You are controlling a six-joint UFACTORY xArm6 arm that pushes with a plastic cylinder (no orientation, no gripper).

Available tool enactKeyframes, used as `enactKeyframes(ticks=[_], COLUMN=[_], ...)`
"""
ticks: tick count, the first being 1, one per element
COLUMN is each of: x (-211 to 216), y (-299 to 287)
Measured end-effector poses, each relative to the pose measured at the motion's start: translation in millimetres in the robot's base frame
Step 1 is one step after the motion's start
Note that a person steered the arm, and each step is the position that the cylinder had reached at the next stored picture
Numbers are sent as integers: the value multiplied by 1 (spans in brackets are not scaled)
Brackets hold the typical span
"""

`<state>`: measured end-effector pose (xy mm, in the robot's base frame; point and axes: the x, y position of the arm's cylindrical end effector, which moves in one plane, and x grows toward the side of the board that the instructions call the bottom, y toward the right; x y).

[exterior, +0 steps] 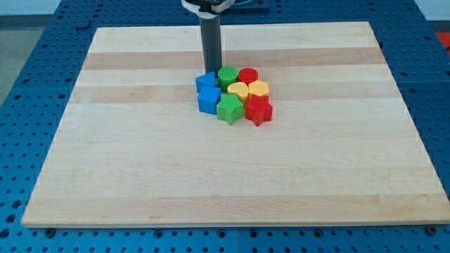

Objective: Nudge the blue triangle right a bit

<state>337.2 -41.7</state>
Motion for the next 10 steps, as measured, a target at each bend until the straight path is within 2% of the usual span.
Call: enactKeyframes(ticks=[3,5,10], x=[12,35,42], y=[-55,-63,-35])
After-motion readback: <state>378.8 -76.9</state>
